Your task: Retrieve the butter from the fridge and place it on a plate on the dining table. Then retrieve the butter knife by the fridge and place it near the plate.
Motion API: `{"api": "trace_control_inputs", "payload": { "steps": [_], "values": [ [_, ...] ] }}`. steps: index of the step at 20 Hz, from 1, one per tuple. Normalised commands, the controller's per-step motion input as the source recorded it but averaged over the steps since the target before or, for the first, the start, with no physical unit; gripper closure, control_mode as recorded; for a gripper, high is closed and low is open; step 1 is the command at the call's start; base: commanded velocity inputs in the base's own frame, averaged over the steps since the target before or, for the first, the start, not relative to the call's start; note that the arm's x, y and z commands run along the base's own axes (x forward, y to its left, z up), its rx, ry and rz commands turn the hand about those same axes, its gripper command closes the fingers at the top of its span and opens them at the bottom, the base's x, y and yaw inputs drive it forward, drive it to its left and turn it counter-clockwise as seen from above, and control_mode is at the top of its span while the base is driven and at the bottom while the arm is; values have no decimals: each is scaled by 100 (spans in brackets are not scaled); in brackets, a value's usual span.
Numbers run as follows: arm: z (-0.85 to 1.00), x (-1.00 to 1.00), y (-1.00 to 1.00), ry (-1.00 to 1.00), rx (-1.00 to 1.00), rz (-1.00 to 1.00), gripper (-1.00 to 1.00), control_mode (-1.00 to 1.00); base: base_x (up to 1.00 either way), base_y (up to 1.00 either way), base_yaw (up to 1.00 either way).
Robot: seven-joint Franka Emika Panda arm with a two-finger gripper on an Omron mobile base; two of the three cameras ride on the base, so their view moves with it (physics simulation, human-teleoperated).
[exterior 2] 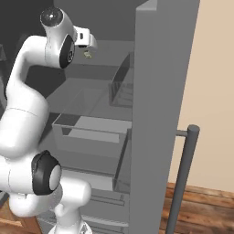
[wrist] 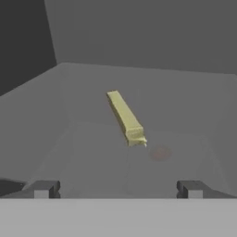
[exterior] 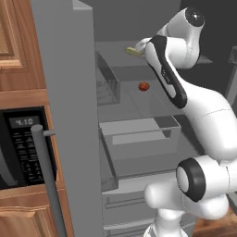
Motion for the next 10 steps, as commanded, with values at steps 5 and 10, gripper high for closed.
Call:
{"api": "trace_control_inputs", "payload": {
  "steps": [5, 10],
  "values": [
    [-11, 80, 5, 7, 0, 0, -100, -100, 0, 0, 0],
    [-5, 60, -1, 9, -2, 5, -100, -100, 0, 0, 0]
  ]
}}
